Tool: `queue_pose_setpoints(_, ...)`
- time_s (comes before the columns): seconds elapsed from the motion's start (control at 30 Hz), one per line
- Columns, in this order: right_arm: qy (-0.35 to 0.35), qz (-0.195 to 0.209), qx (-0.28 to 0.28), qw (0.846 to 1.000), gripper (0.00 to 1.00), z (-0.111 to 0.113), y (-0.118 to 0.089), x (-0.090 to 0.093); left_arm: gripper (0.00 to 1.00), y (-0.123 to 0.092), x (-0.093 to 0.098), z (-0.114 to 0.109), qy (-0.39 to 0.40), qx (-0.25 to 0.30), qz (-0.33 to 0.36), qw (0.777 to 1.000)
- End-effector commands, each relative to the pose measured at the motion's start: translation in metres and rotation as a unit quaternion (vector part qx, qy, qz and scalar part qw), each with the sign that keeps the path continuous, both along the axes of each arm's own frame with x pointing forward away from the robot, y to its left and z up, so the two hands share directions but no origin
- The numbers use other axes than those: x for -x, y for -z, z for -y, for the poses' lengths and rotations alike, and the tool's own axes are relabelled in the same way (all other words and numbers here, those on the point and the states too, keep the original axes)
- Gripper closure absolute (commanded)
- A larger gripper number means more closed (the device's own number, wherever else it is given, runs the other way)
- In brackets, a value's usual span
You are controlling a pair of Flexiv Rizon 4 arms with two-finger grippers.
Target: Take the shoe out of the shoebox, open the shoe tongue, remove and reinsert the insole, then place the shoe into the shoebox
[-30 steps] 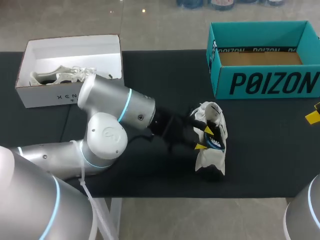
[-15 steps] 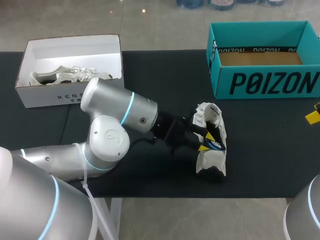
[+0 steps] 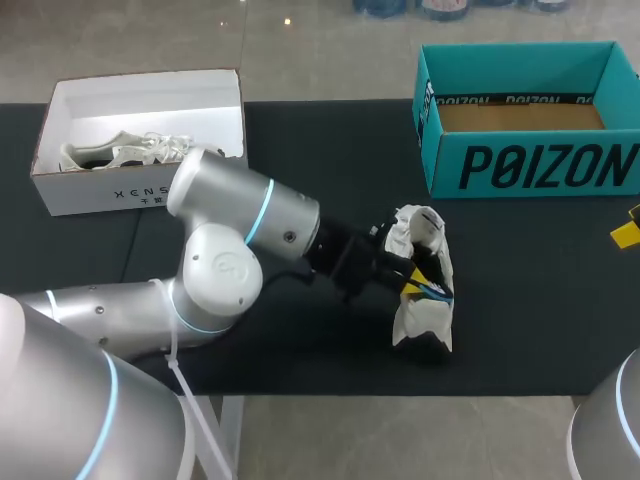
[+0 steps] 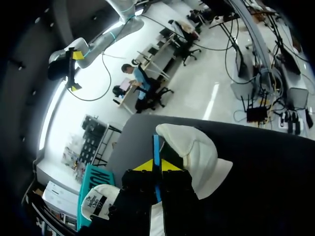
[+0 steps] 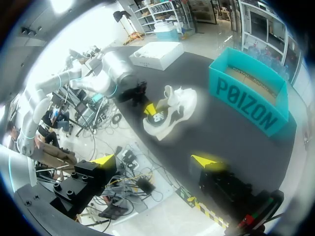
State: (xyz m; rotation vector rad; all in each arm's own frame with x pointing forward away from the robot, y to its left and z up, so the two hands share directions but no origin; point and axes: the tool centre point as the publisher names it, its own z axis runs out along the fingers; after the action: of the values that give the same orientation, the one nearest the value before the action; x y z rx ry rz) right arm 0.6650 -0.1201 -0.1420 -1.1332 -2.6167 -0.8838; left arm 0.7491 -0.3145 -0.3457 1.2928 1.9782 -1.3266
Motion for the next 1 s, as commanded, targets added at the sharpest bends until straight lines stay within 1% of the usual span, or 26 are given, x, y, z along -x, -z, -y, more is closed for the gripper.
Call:
queue_pose_setpoints(0.03,-0.001,-0.001,0.001,1.0,0.0,0.0,0.001,-0.001,1.0,0.005,-0.014,-0.002,0.01,-0.021,0.008,1.0)
queue_pose_setpoints(0.17,-0.001,-0.001,0.001,1.0,0.0,0.0,0.001,-0.001,1.0,0.014,-0.031,-0.009,-0.002,-0.039,0.012,0.999)
queue_pose_setpoints(0.27,-0.001,-0.001,0.001,1.0,0.0,0.0,0.001,-0.001,1.0,0.016,-0.038,-0.008,-0.011,-0.04,0.016,0.999)
queue_pose_setpoints(0.37,-0.001,-0.001,0.001,1.0,0.0,0.0,0.001,-0.001,1.0,0.018,-0.036,-0.006,-0.013,-0.04,0.015,0.999)
queue_pose_setpoints(0.47,-0.001,-0.001,0.001,1.0,0.0,0.0,0.001,-0.001,1.0,0.019,-0.025,-0.003,-0.002,-0.038,0.005,0.999)
queue_pose_setpoints(0.5,-0.001,-0.001,0.001,1.0,0.0,0.0,0.001,-0.001,0.85,0.018,-0.022,-0.003,-0.001,-0.038,0.004,0.999)
queue_pose_setpoints(0.53,-0.001,-0.001,0.001,1.0,0.0,0.0,0.001,-0.001,0.78,0.018,-0.02,-0.004,0.002,-0.037,0.003,0.999)
queue_pose_setpoints(0.57,-0.001,-0.001,0.001,1.0,0.0,0.0,0.001,-0.001,0.34,0.017,-0.018,-0.005,0.004,-0.038,0.003,0.999)
queue_pose_setpoints(0.6,-0.001,-0.001,0.001,1.0,0.0,0.0,0.001,-0.001,0.03,0.015,-0.018,-0.007,0.004,-0.038,0.004,0.999)
queue_pose_setpoints(0.63,-0.001,-0.001,0.001,1.0,0.0,0.0,0.001,-0.001,0.0,0.013,-0.018,-0.009,0.004,-0.037,0.005,0.999)
queue_pose_setpoints(0.9,-0.001,-0.001,0.001,1.0,0.0,0.0,0.001,-0.001,0.0,-0.017,-0.033,-0.027,-0.012,-0.03,0.025,0.999)
queue_pose_setpoints(1.0,-0.001,-0.001,0.001,1.0,0.0,0.0,0.001,-0.001,0.0,-0.031,-0.036,-0.03,0.005,-0.047,0.023,0.999)
